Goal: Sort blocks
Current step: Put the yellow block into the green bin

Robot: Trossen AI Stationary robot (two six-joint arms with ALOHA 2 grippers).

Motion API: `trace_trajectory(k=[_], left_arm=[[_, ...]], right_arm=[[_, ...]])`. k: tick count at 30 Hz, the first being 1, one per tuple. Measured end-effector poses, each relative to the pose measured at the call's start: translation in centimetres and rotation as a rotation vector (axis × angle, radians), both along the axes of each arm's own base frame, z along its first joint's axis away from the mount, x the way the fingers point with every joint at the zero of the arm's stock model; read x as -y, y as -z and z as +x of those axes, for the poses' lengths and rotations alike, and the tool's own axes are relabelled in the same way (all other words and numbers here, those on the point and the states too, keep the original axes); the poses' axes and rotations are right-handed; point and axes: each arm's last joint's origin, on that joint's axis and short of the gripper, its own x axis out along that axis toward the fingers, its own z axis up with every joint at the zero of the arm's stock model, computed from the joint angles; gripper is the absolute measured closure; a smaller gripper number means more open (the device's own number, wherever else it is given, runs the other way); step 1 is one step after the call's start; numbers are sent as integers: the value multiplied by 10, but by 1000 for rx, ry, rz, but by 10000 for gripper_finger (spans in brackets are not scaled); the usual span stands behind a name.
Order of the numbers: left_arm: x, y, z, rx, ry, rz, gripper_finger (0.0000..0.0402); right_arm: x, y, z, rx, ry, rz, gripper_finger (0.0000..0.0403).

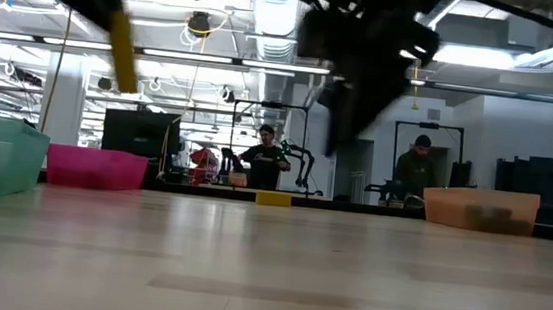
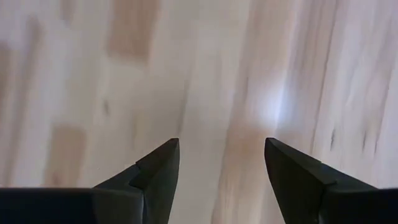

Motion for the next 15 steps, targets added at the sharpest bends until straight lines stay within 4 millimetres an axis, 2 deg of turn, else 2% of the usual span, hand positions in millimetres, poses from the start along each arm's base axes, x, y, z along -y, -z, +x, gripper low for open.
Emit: trace_trajectory(k=[9, 15], left_arm=[[-9, 12, -30, -318, -227, -23, 342], [-8, 16, -42, -435, -293, -56, 342]], right_arm=[[-32, 19, -42, -367, 80, -166, 155], [-60, 26, -73, -498, 124, -247, 155]])
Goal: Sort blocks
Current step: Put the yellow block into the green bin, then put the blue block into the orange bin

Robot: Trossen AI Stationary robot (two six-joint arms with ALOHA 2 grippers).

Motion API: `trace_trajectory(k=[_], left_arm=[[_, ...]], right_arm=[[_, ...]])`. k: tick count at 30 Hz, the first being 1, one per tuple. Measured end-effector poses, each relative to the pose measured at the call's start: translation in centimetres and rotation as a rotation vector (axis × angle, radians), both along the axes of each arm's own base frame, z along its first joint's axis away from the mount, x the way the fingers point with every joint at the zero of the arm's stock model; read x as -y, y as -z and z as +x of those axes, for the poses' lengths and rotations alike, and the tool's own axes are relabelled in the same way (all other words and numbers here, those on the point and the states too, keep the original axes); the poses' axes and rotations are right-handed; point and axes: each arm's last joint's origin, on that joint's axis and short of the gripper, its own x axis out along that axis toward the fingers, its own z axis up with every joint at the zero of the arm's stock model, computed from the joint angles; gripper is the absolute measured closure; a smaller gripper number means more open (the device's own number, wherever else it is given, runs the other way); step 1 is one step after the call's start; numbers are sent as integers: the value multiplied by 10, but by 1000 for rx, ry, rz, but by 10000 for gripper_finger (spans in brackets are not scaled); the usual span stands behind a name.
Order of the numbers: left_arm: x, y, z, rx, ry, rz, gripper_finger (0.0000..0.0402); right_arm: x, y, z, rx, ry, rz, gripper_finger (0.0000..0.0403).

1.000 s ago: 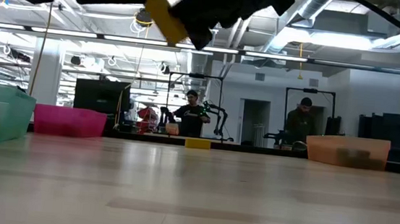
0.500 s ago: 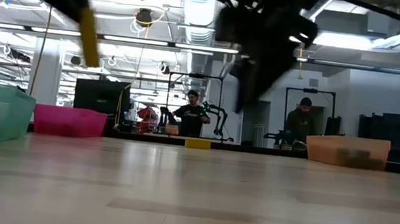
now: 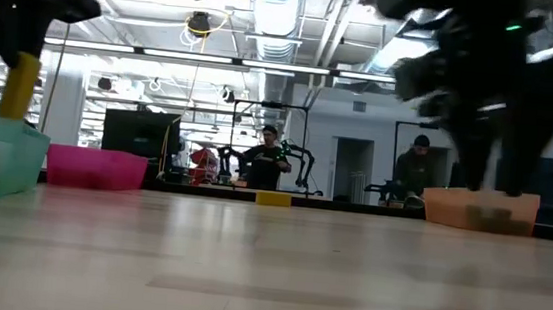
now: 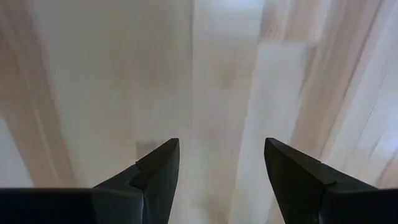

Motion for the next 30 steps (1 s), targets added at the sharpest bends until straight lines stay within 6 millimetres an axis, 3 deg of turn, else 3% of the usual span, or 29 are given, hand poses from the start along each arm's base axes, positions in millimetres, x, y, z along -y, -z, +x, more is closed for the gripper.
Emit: trace_trajectory(k=[8, 17, 24, 30], left_arm=[[-1, 3, -11, -112, -93, -33, 342], [-6, 35, -15, -206, -135, -31, 342], [-10, 43, -15, -219, -209, -37, 305], [-8, 43, -11, -177, -208, -60, 248]], right_arm=[[-25, -4, -61, -5, 105, -131, 155], [-30, 6, -128, -114, 107, -270, 155], [-24, 9, -154, -182, 45, -308, 155], [-17, 23, -159, -154, 33, -248, 170]])
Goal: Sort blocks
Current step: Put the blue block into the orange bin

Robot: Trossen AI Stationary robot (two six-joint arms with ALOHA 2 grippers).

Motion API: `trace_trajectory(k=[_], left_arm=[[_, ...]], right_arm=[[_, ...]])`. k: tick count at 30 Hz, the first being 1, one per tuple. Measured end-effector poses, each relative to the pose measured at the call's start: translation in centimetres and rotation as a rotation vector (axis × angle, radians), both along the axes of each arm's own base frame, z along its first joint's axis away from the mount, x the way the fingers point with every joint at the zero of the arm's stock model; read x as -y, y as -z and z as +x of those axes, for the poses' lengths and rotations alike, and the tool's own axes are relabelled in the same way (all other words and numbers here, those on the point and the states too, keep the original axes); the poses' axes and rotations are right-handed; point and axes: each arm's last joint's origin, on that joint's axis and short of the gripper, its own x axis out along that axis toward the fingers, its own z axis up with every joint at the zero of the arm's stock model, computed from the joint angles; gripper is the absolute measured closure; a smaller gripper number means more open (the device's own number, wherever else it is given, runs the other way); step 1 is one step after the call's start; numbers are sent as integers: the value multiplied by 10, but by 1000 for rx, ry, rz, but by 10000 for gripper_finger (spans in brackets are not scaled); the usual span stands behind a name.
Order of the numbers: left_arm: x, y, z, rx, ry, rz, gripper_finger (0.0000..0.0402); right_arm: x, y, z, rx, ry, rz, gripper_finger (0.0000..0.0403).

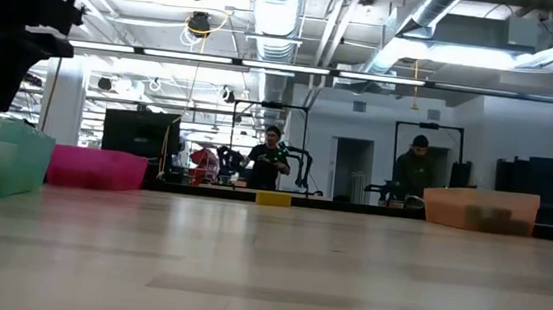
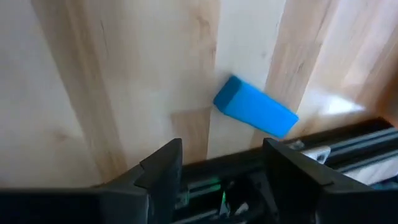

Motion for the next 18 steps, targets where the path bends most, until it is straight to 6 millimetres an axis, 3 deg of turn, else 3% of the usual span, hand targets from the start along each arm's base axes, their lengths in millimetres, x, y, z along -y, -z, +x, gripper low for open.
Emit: trace_trajectory(k=[8, 18], left_arm=[[3, -1, 7, 78, -6, -35, 189], [9, -3, 17, 167, 12, -124, 179]], right_arm=[[10, 11, 13, -30, 10, -22, 192], [26, 37, 35, -148, 49, 52, 190]])
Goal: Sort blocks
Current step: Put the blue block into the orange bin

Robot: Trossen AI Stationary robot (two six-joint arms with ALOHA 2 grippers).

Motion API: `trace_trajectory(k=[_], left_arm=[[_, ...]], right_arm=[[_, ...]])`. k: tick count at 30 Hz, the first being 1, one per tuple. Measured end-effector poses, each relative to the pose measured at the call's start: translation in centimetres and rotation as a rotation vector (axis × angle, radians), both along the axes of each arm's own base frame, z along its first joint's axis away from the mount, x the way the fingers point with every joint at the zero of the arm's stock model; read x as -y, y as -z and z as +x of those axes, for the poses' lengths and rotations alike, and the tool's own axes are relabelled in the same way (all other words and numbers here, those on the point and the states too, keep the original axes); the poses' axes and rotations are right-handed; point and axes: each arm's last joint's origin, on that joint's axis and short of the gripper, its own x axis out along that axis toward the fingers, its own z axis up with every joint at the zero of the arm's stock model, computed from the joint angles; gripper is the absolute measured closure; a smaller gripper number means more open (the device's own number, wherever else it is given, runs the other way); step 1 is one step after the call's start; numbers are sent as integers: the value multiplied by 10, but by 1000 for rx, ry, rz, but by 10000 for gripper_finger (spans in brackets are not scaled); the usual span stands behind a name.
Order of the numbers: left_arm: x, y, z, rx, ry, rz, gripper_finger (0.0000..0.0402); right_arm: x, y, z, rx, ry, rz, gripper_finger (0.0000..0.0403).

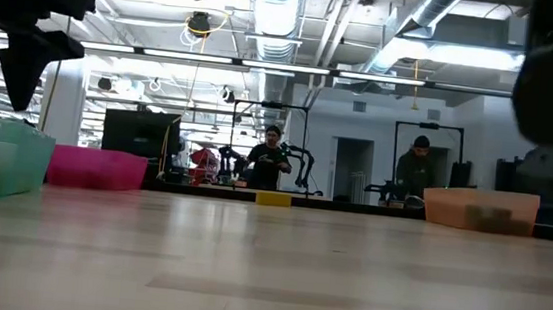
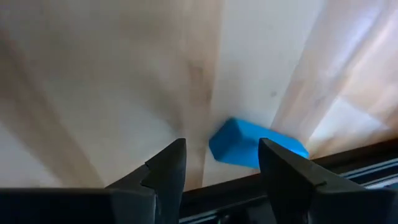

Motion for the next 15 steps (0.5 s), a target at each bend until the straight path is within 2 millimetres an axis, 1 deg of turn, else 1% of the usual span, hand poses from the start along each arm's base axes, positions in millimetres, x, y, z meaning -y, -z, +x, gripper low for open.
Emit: trace_trajectory(k=[5, 8, 11, 15], left_arm=[[0, 0, 1, 10, 13, -2, 179], [0, 0, 1, 10, 16, -1, 179], [0, 0, 1, 10, 25, 2, 179], [0, 0, 1, 10, 31, 3, 179]], right_arm=[[5, 19, 9, -80, -23, 14, 190], [7, 26, 14, -122, -33, 24, 196], [8, 26, 20, -134, -38, 41, 217], [10, 22, 27, -106, -31, 67, 263]])
